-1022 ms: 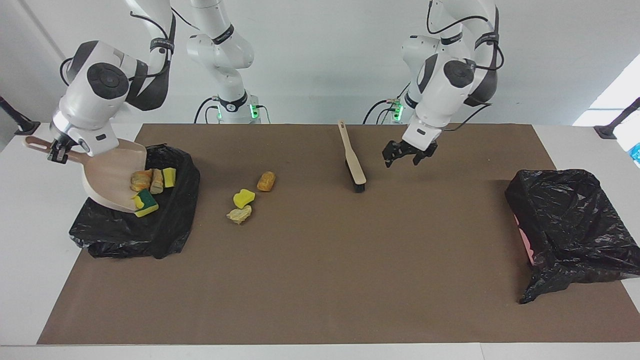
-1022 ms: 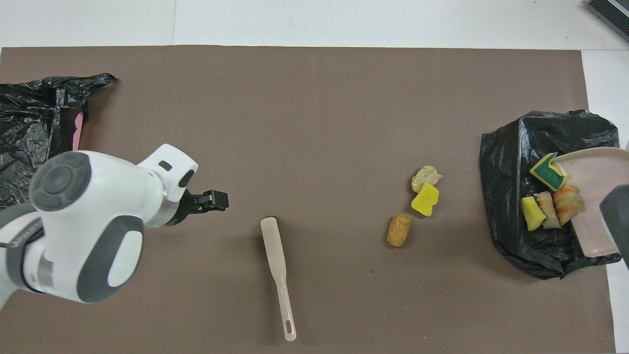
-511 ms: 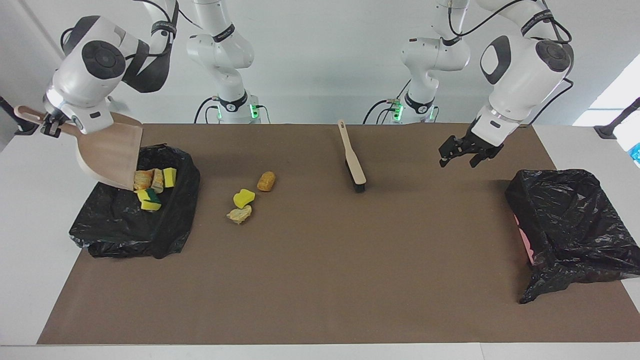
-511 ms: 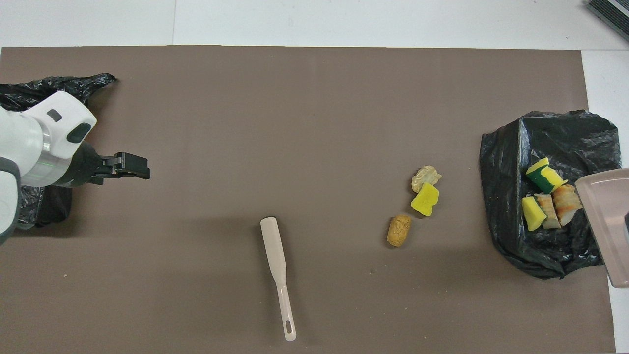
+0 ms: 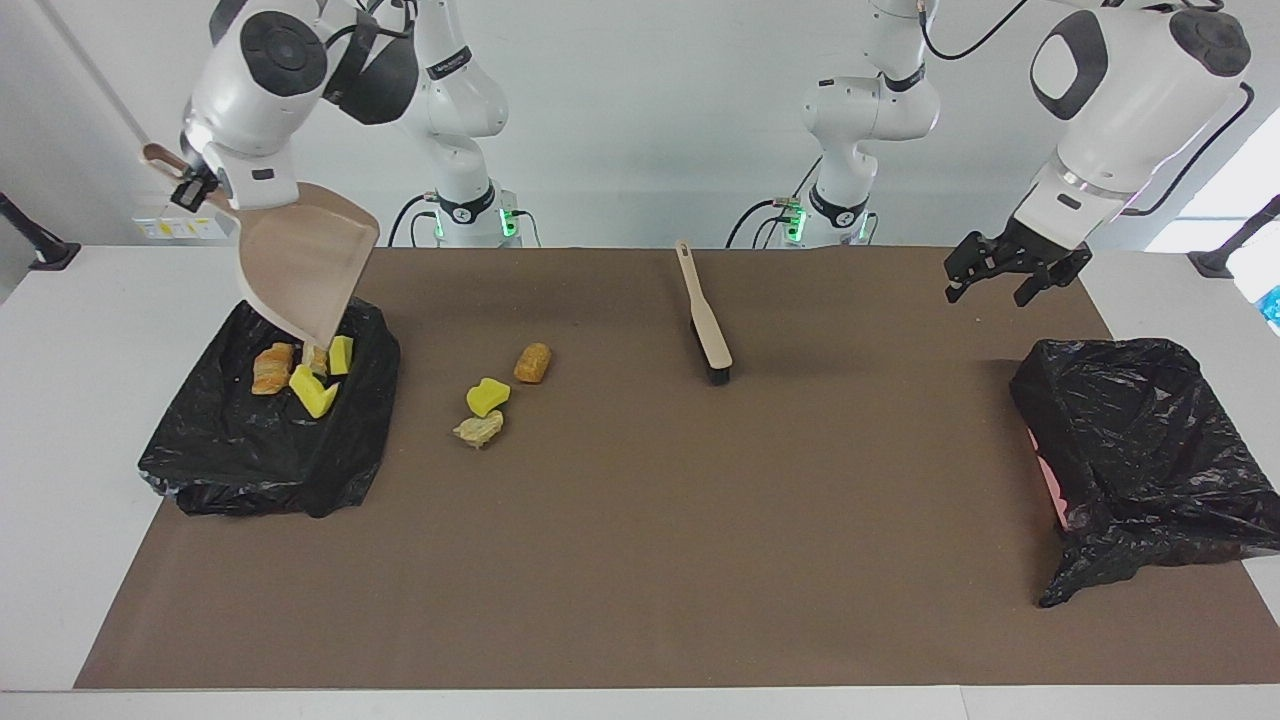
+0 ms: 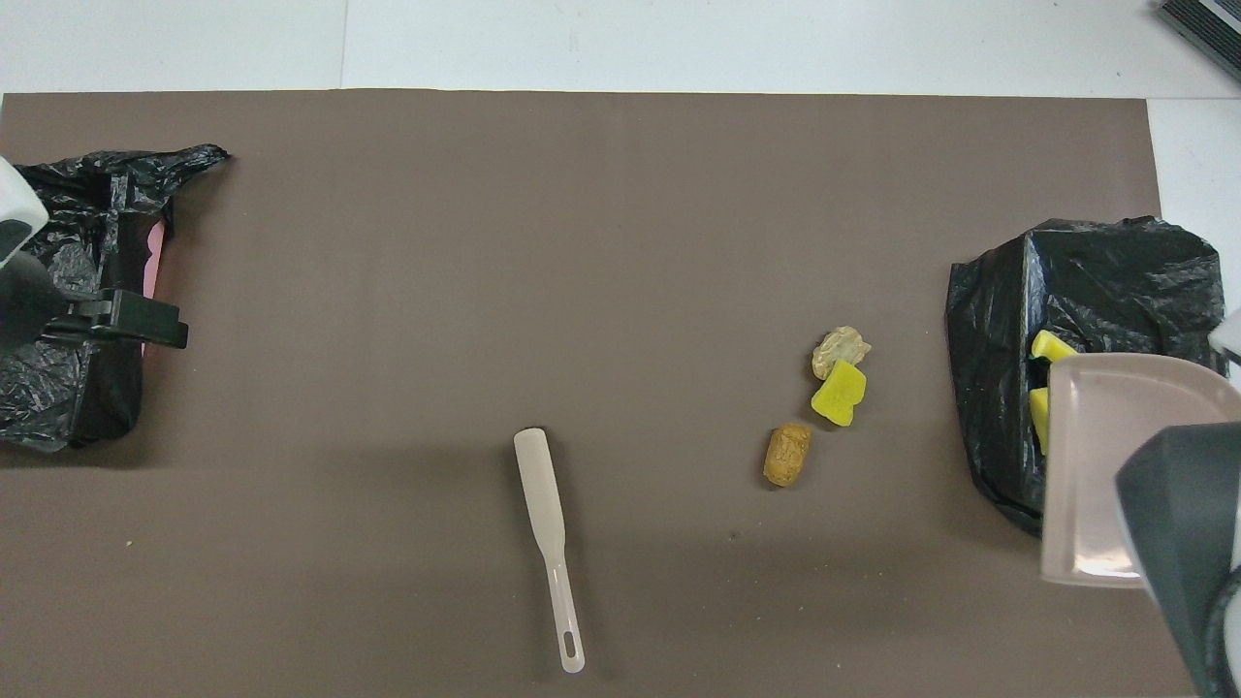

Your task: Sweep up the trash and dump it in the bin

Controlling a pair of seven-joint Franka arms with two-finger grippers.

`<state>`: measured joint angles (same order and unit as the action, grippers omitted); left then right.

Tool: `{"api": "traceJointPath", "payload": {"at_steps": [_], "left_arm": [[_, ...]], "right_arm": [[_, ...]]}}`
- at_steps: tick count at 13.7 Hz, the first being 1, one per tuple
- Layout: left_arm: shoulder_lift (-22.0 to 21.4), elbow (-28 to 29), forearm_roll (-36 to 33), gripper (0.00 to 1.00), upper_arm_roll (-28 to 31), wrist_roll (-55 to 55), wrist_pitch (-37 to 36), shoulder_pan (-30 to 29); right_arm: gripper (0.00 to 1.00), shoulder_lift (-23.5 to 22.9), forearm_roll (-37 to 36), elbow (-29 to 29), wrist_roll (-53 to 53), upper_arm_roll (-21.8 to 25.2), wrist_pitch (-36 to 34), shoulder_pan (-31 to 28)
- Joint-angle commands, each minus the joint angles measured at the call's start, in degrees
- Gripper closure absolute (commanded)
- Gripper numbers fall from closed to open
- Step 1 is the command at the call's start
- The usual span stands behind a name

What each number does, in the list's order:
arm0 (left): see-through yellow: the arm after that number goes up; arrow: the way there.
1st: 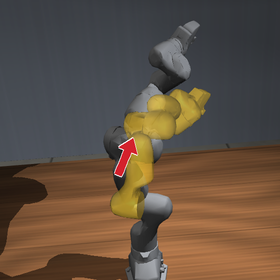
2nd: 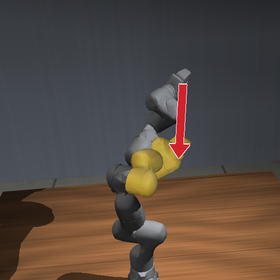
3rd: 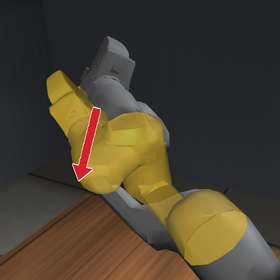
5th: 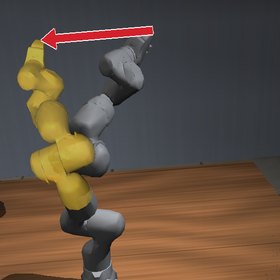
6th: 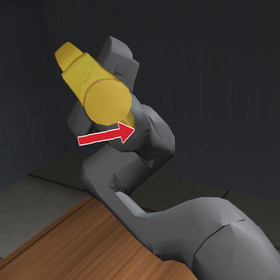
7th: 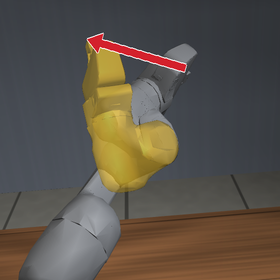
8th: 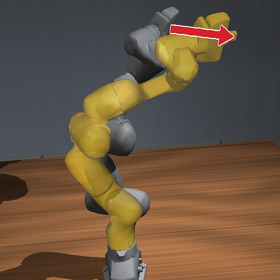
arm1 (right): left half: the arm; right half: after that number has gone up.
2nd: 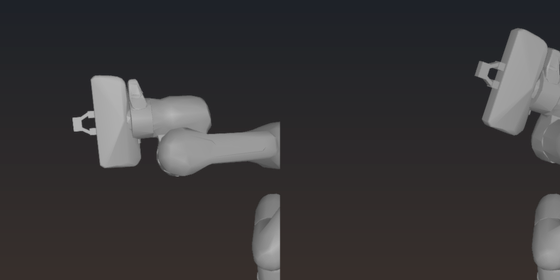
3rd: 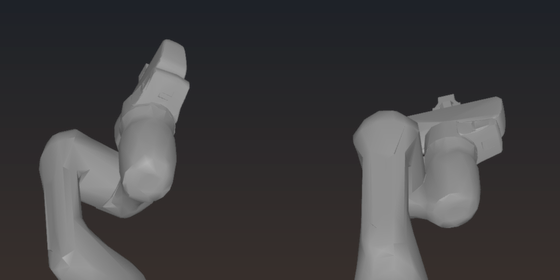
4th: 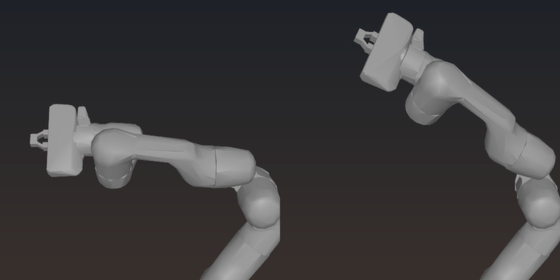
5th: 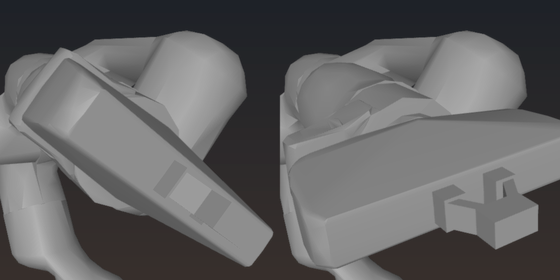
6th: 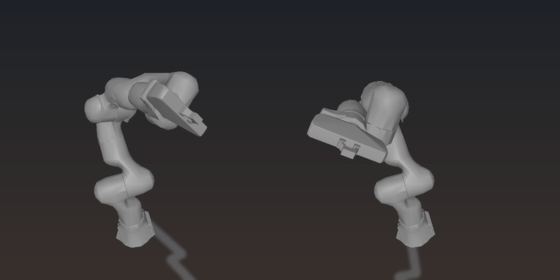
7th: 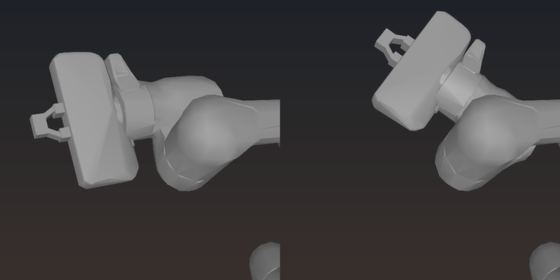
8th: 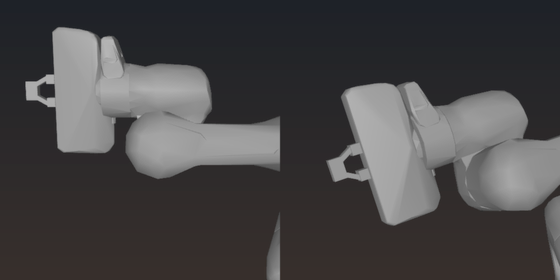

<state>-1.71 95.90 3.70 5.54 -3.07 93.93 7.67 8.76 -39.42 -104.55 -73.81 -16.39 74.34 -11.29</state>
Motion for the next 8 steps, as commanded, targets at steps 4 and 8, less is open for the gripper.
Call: {"api": "traceJointPath", "payload": {"at_steps": [4,8], "left_arm": [[0.21,-1.25,-1.59,0.0,-0.62,-2.55,-1.38,-1.52],[0.13,-1.07,-3.34,0.0,-0.62,-5.89,-1.64,-1.52]], "right_arm": [[1.0,-0.76,23.74,4.17,44.18,-7.76,0.52,-0.4],[1.0,-10.65,32.39,8.82,76.19,-8.74,8.77,6.34]]}}
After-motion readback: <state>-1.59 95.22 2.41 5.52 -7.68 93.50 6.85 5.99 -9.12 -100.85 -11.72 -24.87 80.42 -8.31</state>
